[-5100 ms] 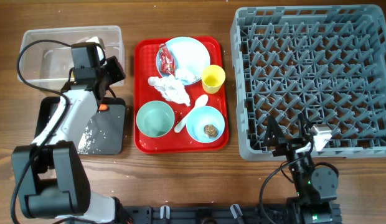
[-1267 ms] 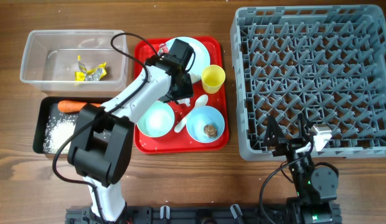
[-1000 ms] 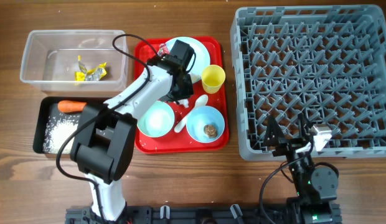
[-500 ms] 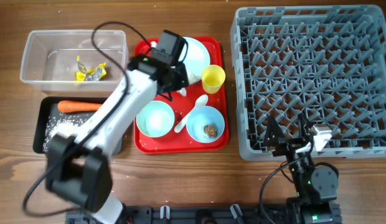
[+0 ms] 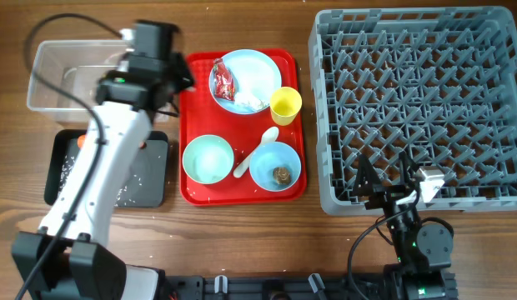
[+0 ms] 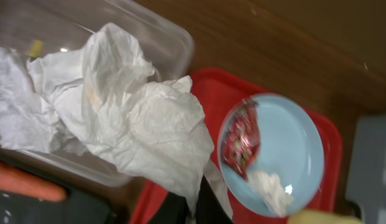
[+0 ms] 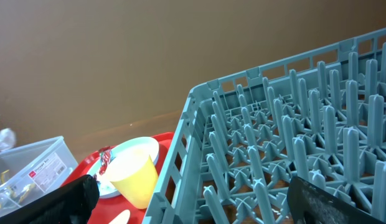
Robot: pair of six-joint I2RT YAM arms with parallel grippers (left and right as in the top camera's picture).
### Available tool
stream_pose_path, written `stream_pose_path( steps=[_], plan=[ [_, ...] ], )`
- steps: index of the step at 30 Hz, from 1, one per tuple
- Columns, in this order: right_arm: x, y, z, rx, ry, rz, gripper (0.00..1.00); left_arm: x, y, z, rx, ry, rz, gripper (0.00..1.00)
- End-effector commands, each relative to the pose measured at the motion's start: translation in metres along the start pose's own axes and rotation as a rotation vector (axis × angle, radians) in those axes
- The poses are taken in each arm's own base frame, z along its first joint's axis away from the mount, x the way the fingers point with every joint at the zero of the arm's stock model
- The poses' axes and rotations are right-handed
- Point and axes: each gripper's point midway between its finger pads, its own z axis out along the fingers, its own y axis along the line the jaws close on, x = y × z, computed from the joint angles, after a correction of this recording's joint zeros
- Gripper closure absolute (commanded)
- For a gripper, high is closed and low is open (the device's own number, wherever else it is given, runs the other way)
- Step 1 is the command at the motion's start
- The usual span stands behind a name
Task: Sort waste into correct bins and load items into the dishwasher rack
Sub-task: 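Carry the tissues left over the clear bin and release them, then move the left gripper to the red snack wrapper on the white plate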
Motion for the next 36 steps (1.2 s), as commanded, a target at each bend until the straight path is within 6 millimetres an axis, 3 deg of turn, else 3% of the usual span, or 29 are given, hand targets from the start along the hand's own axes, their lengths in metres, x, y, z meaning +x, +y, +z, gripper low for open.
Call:
stream_pose_path(
  steps=[1, 4, 8, 16, 18, 20, 21, 23, 26, 29, 36],
  plan=[
    [-0.002, -0.001, 0.0, 0.006, -0.011, -0.008, 0.0, -0.036, 0.048, 0.008, -0.083, -0.075, -0.082, 0.96],
    [-0.002, -0.001, 0.0, 0.006, -0.011, -0.009, 0.0, -0.056, 0.082, 0.015, -0.125, -0.116, -0.151, 0.96],
    [-0.002, -0.001, 0.0, 0.006, -0.011, -0.008, 0.0, -0.068, 0.122, 0.035, -0.187, -0.125, -0.219, 0.96],
    [-0.002, -0.001, 0.0, 0.006, -0.011, -0.008, 0.0, -0.052, 0.171, 0.102, -0.268, -0.043, -0.283, 0.94],
    [-0.002, -0.001, 0.0, 0.006, -0.011, -0.008, 0.0, -0.049, 0.175, 0.113, -0.274, -0.036, -0.285, 0.81],
    [-0.002, -0.001, 0.0, 0.006, -0.011, -0.008, 0.0, -0.048, 0.175, 0.115, -0.275, -0.035, -0.285, 0.34],
    [-0.002, -0.001, 0.0, 0.006, -0.011, -0.008, 0.01, -0.049, 0.175, 0.115, -0.274, -0.036, -0.285, 0.2],
    [-0.002, -0.001, 0.0, 0.006, -0.011, -0.008, 0.0, -0.053, 0.17, 0.11, -0.251, -0.046, -0.287, 0.11],
    [-0.002, -0.001, 0.0, 0.006, -0.011, -0.008, 0.0, -0.063, 0.159, 0.095, -0.195, -0.072, -0.288, 0.11],
    [-0.002, -0.001, 0.0, 0.006, -0.011, -0.008, 0.0, -0.073, 0.142, 0.074, -0.116, -0.092, -0.283, 0.17],
    [-0.002, -0.001, 0.0, 0.006, -0.011, -0.008, 0.0, -0.079, 0.055, -0.004, 0.106, -0.156, -0.178, 0.21]
  ],
)
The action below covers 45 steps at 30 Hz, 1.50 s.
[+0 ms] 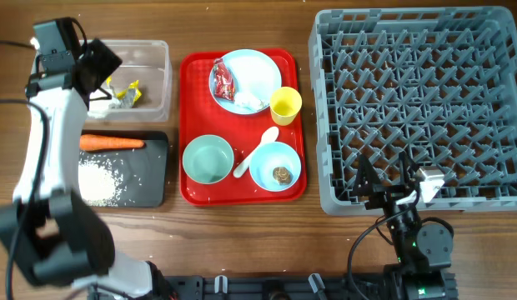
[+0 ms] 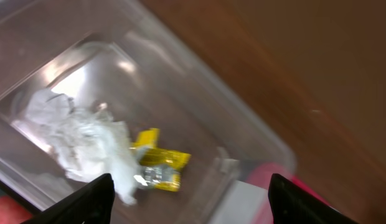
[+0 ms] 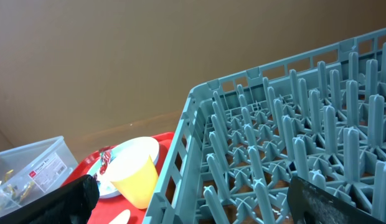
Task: Sort waste into correct bins and load items into the dishwasher rack
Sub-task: 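Move the left gripper to the red snack wrapper on the white plate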
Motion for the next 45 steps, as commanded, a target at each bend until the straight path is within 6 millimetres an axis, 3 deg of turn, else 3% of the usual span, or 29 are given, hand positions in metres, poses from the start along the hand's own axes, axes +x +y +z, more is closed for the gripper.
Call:
stream_pose_path(
  steps=[1, 4, 7, 11, 12, 14, 20, 23, 32, 45],
  plan=[
    [-0.002, -0.001, 0.0, 0.006, -0.011, -0.008, 0.0, 0.013, -0.071, -0.062, 0.198, -0.025, 0.094, 0.21],
    [-0.002, -0.001, 0.0, 0.006, -0.011, -0.008, 0.0, 0.05, -0.112, -0.079, 0.274, 0.024, 0.18, 0.21],
    [-0.002, -0.001, 0.0, 0.006, -0.011, -0.008, 0.0, 0.094, -0.148, -0.083, 0.324, 0.086, 0.273, 0.22],
    [-0.002, -0.001, 0.0, 0.006, -0.01, -0.008, 0.0, 0.15, -0.184, -0.071, 0.325, 0.125, 0.388, 0.23],
    [-0.002, -0.001, 0.0, 0.006, -0.011, -0.008, 0.0, 0.183, -0.196, -0.06, 0.329, 0.169, 0.438, 0.23],
    [-0.002, -0.001, 0.0, 0.006, -0.011, -0.008, 0.0, 0.212, -0.203, -0.048, 0.324, 0.212, 0.48, 0.22],
    [-0.002, -0.001, 0.0, 0.006, -0.011, -0.008, 0.0, 0.257, -0.204, -0.003, 0.281, 0.273, 0.526, 0.2],
    [-0.002, -0.001, 0.0, 0.006, -0.011, -0.008, 0.0, 0.261, -0.196, 0.014, 0.239, 0.267, 0.529, 0.2],
    [-0.002, -0.001, 0.0, 0.006, -0.011, -0.008, 0.0, 0.229, -0.192, 0.033, 0.201, 0.149, 0.543, 0.25],
    [-0.002, -0.001, 0.0, 0.006, -0.011, -0.008, 0.0, 0.223, -0.166, 0.091, 0.119, 0.118, 0.496, 0.34]
  ],
)
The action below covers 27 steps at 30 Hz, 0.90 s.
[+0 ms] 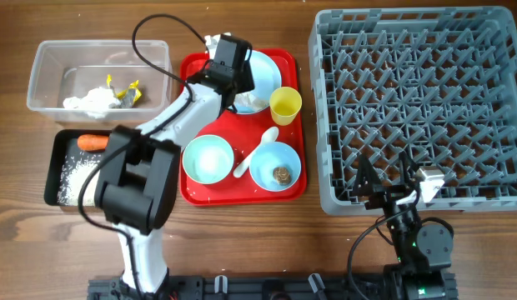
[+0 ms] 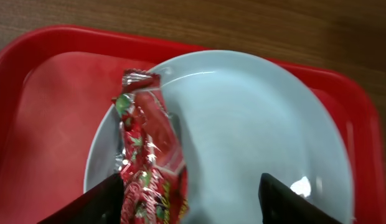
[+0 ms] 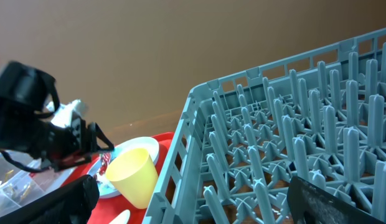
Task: Sort waste into correct bins and load items into the dishwasher rack
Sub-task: 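Move the left gripper to the red snack wrapper on the white plate, then close the left gripper on the red wrapper and lift it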
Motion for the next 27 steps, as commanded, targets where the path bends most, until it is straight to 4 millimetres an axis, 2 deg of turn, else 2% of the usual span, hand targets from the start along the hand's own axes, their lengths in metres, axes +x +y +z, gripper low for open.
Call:
stream_pose_path(
  steps=[1, 5, 11, 20, 24, 27],
  plan=[
    [-0.002, -0.001, 0.0, 0.006, -0.011, -0.008, 0.0, -0.002, 0.015, 0.014, -0.042, -0.017, 0.003, 0.34],
    [-0.002, -0.001, 0.0, 0.006, -0.011, -0.008, 0.0, 0.001, 0.017, 0.022, -0.045, -0.012, 0.0, 0.37],
    [-0.002, -0.001, 0.0, 0.006, -0.011, -0.008, 0.0, 0.008, 0.017, 0.027, -0.045, 0.005, 0.006, 0.49],
    [-0.002, -0.001, 0.0, 0.006, -0.011, -0.008, 0.0, 0.013, 0.016, 0.03, -0.048, 0.016, 0.011, 0.51],
    [-0.002, -0.001, 0.0, 0.006, -0.011, -0.008, 0.0, 0.017, 0.017, 0.032, -0.053, 0.028, 0.016, 0.63],
    [-0.002, -0.001, 0.0, 0.006, -0.011, -0.008, 0.0, 0.021, 0.018, 0.035, -0.058, 0.038, 0.018, 0.64]
  ],
)
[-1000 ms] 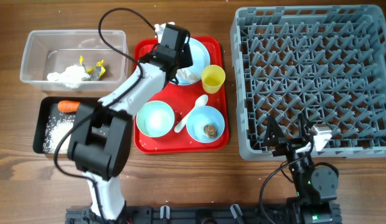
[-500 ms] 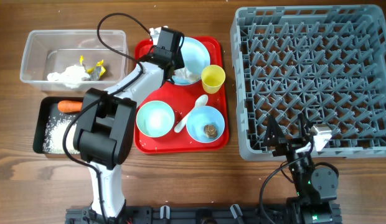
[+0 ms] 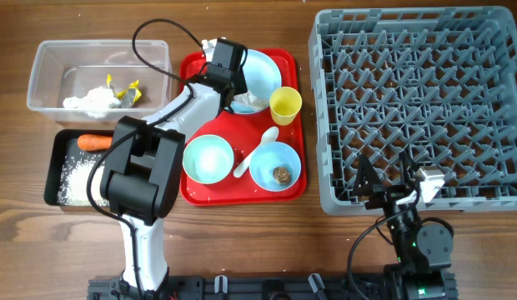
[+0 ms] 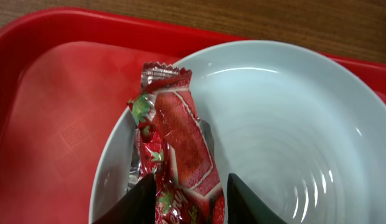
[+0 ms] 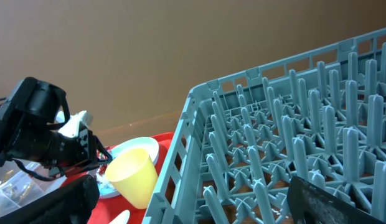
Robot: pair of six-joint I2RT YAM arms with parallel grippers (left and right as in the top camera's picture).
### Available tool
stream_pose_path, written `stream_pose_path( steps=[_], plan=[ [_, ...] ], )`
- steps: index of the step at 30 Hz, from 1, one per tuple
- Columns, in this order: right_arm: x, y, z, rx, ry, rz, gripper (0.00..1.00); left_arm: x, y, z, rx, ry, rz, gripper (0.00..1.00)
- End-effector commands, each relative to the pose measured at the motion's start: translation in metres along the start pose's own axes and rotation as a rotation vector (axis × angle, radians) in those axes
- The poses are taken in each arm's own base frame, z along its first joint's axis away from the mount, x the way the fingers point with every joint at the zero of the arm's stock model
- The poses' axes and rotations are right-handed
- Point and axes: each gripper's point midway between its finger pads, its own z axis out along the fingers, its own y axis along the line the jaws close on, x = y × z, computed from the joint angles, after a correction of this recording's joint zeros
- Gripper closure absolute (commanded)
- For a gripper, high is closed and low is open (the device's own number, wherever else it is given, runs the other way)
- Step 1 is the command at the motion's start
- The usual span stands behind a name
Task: Sort waste into correct bins and load items into the dishwasher rack
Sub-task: 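Close the left gripper on the red wrapper and lift it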
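A red strawberry-print wrapper lies on the left part of a pale blue plate at the back of the red tray. My left gripper is low over the plate, open, with a finger on each side of the wrapper. In the overhead view the left gripper hides the wrapper. My right gripper stands wide open and empty by the near edge of the grey dishwasher rack.
The tray also holds a yellow cup, a white spoon, an empty bowl and a bowl with a food scrap. A clear bin holds tissue and a yellow wrapper. A black tray holds a carrot.
My left gripper has come closer to the plate and its fingers have narrowed from wide apart to just beside the red wrapper. The right arm has not moved.
My left gripper first held a crumpled white tissue at the clear bin's edge. Then it was open over the bin with the tissue lying inside. Later it was wide open over the plate, and now it straddles the red wrapper.
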Motion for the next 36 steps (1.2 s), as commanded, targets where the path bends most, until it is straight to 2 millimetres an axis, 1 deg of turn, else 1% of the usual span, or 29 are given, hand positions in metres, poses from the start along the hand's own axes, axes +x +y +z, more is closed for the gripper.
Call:
stream_pose_path(
  steps=[1, 5, 7, 8, 9, 11, 14, 17, 20, 23, 26, 27, 30, 32, 34, 36],
  plan=[
    [-0.002, 0.0, 0.0, 0.004, -0.01, -0.008, 0.0, 0.013, 0.004, 0.012, -0.026, 0.026, 0.016, 0.63],
    [-0.002, 0.0, 0.0, 0.004, -0.01, -0.008, 0.0, 0.017, 0.005, 0.016, -0.031, 0.035, 0.018, 0.62],
    [-0.002, 0.0, 0.0, 0.004, -0.01, -0.008, 0.0, 0.017, 0.005, 0.016, -0.031, 0.036, 0.018, 0.64],
    [-0.002, 0.0, 0.0, 0.004, -0.01, -0.008, 0.0, 0.016, 0.005, 0.016, -0.028, 0.03, 0.017, 0.69],
    [-0.002, 0.0, 0.0, 0.004, -0.01, -0.008, 0.0, 0.014, 0.004, 0.016, -0.025, 0.023, 0.015, 0.78],
    [-0.002, 0.0, 0.0, 0.004, -0.01, -0.008, 0.0, 0.012, 0.002, 0.016, -0.02, 0.014, 0.013, 0.88],
    [-0.002, 0.0, 0.0, 0.004, -0.01, -0.008, 0.0, 0.004, 0.0, 0.009, -0.01, -0.004, 0.009, 0.95],
    [-0.002, 0.0, 0.0, 0.004, -0.01, -0.008, 0.0, -0.008, -0.004, -0.003, 0.006, -0.034, 0.002, 0.96],
    [-0.002, 0.0, 0.0, 0.004, -0.01, -0.008, 0.0, -0.026, -0.009, -0.022, 0.029, -0.076, -0.009, 0.96],
    [-0.002, 0.0, 0.0, 0.004, -0.01, -0.008, 0.0, -0.049, -0.013, -0.053, 0.057, -0.128, -0.023, 0.96],
    [-0.002, 0.0, 0.0, 0.004, -0.01, -0.008, 0.0, -0.063, -0.015, -0.077, 0.077, -0.166, -0.033, 0.96],
    [-0.002, 0.0, 0.0, 0.004, -0.01, -0.008, 0.0, -0.071, -0.016, -0.088, 0.088, -0.186, -0.038, 0.96],
    [-0.002, 0.0, 0.0, 0.004, -0.01, -0.008, 0.0, -0.084, -0.016, -0.115, 0.107, -0.225, -0.049, 0.96],
    [-0.002, 0.0, 0.0, 0.004, -0.01, -0.008, 0.01, -0.092, -0.013, -0.13, 0.109, -0.244, -0.056, 0.96],
    [-0.002, 0.0, 0.0, 0.004, -0.01, -0.008, 0.0, -0.098, -0.005, -0.144, 0.089, -0.265, -0.067, 0.96],
    [-0.002, 0.0, 0.0, 0.004, -0.01, -0.008, 0.0, -0.106, 0.012, -0.157, 0.034, -0.294, -0.083, 0.96]
  ],
)
